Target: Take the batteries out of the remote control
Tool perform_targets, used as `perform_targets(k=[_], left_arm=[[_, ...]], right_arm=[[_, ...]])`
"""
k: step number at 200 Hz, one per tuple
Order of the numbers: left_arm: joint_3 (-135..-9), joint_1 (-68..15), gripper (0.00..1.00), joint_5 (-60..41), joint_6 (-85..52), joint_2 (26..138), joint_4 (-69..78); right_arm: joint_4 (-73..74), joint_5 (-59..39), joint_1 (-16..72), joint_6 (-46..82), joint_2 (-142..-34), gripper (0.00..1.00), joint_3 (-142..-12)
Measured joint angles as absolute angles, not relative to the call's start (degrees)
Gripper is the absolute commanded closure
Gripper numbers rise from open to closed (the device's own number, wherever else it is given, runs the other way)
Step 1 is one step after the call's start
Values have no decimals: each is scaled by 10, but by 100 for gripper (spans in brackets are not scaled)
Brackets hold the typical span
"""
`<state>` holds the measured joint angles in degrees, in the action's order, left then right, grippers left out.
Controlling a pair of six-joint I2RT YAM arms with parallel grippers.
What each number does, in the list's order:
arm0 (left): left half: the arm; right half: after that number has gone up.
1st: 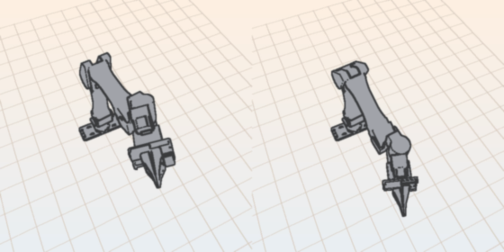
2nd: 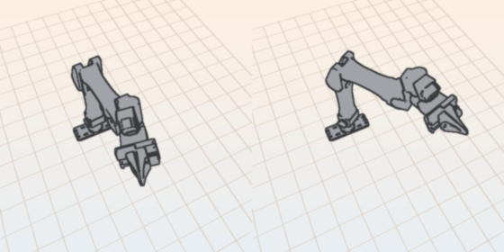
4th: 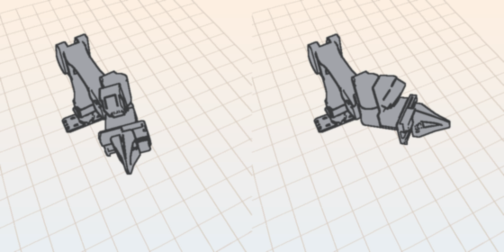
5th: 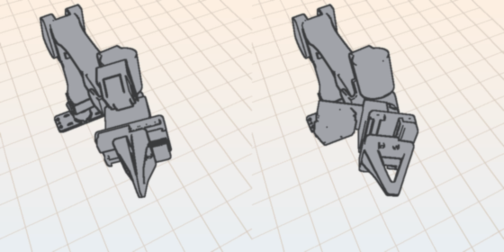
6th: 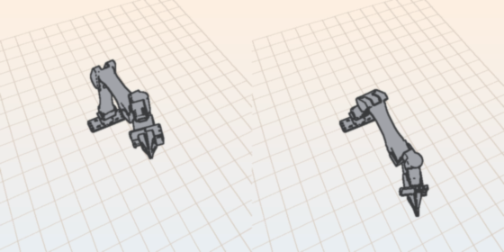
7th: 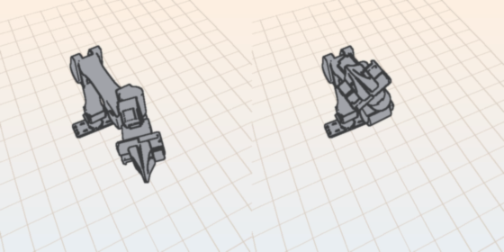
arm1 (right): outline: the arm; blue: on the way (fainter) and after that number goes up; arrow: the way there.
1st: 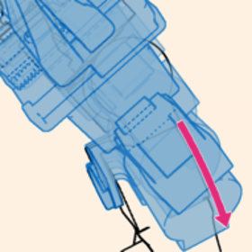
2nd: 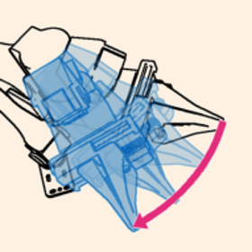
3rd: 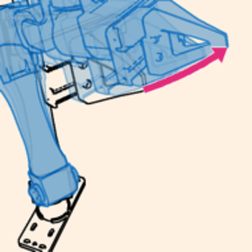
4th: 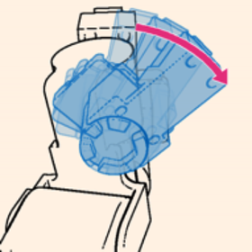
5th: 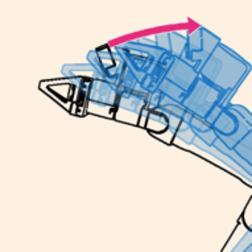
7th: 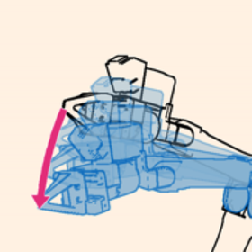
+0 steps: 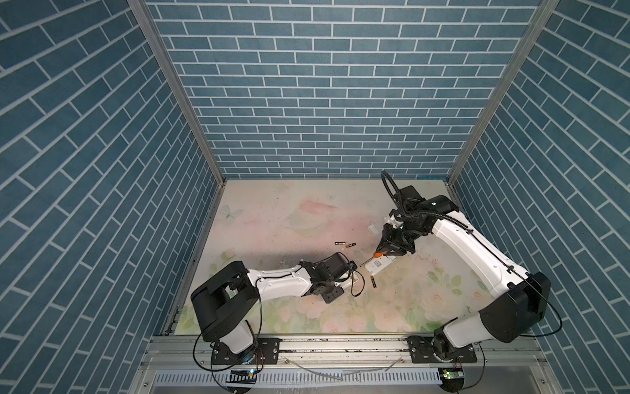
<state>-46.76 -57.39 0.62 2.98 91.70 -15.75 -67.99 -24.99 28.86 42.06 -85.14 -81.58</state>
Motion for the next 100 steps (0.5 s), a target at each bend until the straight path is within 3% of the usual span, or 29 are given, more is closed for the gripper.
perform_targets(k=[100], left_arm=[[-453,-574,83,7,9,917,-126]], right_arm=[[-589,-305,268,452,-856,100,-738]])
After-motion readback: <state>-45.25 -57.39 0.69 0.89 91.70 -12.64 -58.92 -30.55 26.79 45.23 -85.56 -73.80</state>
